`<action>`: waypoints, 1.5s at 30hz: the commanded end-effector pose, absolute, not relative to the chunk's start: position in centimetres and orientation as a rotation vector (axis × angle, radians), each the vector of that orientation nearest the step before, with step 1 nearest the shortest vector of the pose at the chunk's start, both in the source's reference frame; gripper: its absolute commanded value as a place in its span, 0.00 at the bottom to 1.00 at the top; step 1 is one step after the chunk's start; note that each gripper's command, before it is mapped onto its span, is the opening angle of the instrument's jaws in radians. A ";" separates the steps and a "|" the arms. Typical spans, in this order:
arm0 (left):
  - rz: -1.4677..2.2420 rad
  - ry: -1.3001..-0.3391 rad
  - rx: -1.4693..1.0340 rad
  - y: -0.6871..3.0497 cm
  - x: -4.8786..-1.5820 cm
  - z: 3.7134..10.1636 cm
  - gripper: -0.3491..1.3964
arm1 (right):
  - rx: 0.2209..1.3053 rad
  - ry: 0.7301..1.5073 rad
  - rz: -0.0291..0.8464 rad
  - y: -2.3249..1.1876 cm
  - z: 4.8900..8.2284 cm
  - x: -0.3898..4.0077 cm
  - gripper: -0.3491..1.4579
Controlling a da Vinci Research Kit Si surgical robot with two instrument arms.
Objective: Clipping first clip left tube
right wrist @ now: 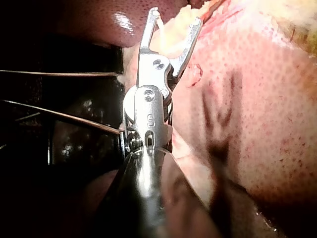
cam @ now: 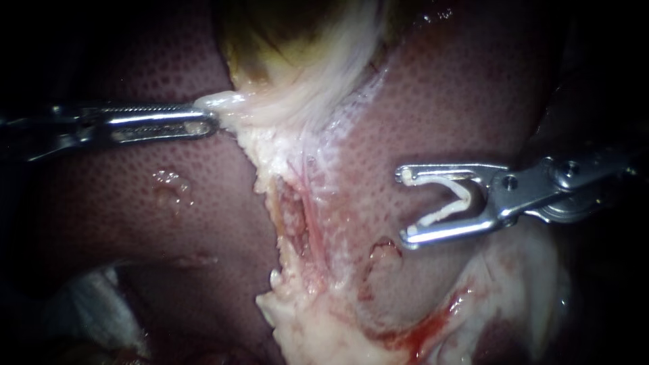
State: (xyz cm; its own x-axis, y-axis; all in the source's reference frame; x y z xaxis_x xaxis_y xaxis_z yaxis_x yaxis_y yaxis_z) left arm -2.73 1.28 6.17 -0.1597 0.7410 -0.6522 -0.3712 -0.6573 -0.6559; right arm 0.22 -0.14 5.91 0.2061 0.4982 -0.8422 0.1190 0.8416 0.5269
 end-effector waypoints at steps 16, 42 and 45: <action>1.896 -0.443 -1.350 1.25 -2.76 6.14 0.00 | 0.649 1.310 0.294 -0.74 7.16 1.30 0.47; 1.898 -0.431 -1.348 1.21 -2.81 6.08 0.00 | 0.753 1.270 0.328 -0.96 7.88 1.86 0.47; 1.898 -0.431 -1.348 1.21 -2.81 6.08 0.00 | 0.781 1.266 0.327 -0.98 7.89 1.93 0.46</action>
State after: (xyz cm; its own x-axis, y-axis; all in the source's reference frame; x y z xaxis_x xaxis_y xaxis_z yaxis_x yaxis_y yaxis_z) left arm -2.81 1.21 6.08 -0.1594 0.7379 -0.6558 -0.3819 -0.6587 -0.6483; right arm 1.94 -0.99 7.89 0.2988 0.6210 -0.7246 0.1953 0.7034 0.6834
